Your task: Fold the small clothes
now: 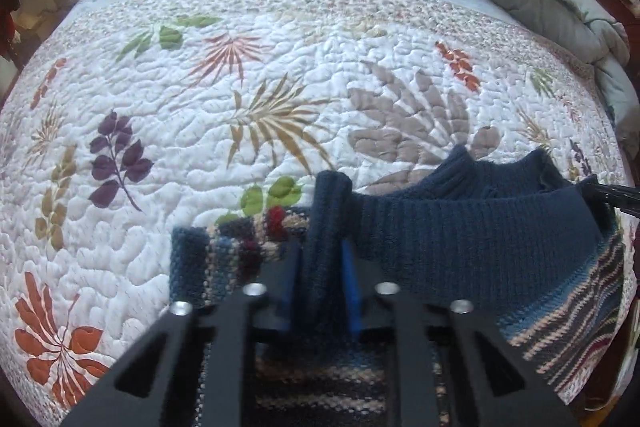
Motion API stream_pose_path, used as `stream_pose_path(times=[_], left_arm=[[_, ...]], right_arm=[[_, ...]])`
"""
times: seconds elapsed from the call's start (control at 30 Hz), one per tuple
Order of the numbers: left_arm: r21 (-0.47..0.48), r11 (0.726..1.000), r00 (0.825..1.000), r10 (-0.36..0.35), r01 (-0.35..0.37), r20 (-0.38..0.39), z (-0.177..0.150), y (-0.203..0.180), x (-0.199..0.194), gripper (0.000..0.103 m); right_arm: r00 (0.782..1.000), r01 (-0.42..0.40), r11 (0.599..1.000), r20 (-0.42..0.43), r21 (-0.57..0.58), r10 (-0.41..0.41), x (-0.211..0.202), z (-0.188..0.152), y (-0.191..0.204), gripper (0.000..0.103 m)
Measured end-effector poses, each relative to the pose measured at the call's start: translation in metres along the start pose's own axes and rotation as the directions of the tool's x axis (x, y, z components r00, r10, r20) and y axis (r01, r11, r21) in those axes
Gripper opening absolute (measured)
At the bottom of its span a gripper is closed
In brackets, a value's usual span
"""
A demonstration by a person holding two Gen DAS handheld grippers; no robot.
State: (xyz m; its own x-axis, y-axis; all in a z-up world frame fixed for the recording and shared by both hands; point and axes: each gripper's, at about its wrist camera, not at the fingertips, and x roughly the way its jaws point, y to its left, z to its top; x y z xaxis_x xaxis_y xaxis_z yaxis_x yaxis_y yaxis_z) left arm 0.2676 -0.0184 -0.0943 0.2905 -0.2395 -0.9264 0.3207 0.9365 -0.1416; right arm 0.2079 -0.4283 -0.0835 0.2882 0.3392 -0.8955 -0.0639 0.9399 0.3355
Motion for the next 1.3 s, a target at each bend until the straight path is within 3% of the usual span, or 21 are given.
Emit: stream_pose_path(times=[0.2,0.37,0.47,0.6,0.63,0.73,0.87,0.93,1.07,1.2,1.3], left_arm=[[-0.089,0.995,0.996,-0.026,0.034,0.090,0.008,0.011,-0.014,0.010],[-0.079,0.995,0.997,0.059,-0.056,0.041,0.002,0.009,0.025,0.010],[-0.028,0.993,0.991,0.113,-0.111,0.074,-0.002,-0.002,0.024,0.011],[-0.070,0.992,0.991,0.113,-0.108,0.071,-0.005,-0.001,0.002,0.020],[-0.087,0.990,0.990,0.121,-0.114,0.077,-0.008,-0.001,-0.008,0.029],[-0.083,0.989,0.986,0.131,-0.123,0.104,-0.026,-0.011,-0.042,0.047],[-0.017,0.999,0.992,0.045,-0.044,0.120,-0.059,-0.041,-0.070,0.051],[0.036,0.999,0.993,0.002,-0.006,0.116,-0.073,-0.061,-0.076,0.051],[0.097,0.994,0.995,-0.050,0.042,0.081,-0.089,-0.096,-0.060,0.051],[0.089,0.996,1.000,-0.018,0.017,0.009,-0.095,-0.104,-0.023,0.051],[0.142,0.990,0.999,0.023,-0.027,0.027,-0.102,-0.108,-0.010,0.057]], right_arm=[[0.989,-0.055,0.995,0.139,0.084,0.043,-0.037,0.001,-0.019,0.010],[0.997,0.004,0.986,0.081,0.166,-0.017,-0.004,0.000,-0.040,0.010],[0.996,0.030,0.983,0.071,0.181,-0.044,0.012,-0.007,-0.042,0.010],[0.994,0.022,0.982,0.099,0.190,-0.041,-0.009,-0.013,-0.034,0.024],[0.994,0.026,0.982,0.102,0.186,-0.045,-0.017,-0.017,-0.030,0.025],[0.991,0.040,0.985,0.123,0.166,-0.061,-0.047,-0.041,-0.016,0.030],[0.979,0.145,0.975,0.120,0.166,-0.165,-0.081,-0.094,0.003,0.045],[0.982,0.131,0.971,0.107,0.199,-0.154,-0.090,-0.124,0.004,0.048],[0.990,0.084,0.958,0.086,0.273,-0.111,-0.093,-0.168,-0.002,0.048],[0.993,0.084,0.943,0.051,0.323,-0.106,-0.082,-0.186,-0.012,0.049],[0.994,0.102,0.928,0.006,0.357,-0.112,-0.063,-0.193,-0.020,0.049]])
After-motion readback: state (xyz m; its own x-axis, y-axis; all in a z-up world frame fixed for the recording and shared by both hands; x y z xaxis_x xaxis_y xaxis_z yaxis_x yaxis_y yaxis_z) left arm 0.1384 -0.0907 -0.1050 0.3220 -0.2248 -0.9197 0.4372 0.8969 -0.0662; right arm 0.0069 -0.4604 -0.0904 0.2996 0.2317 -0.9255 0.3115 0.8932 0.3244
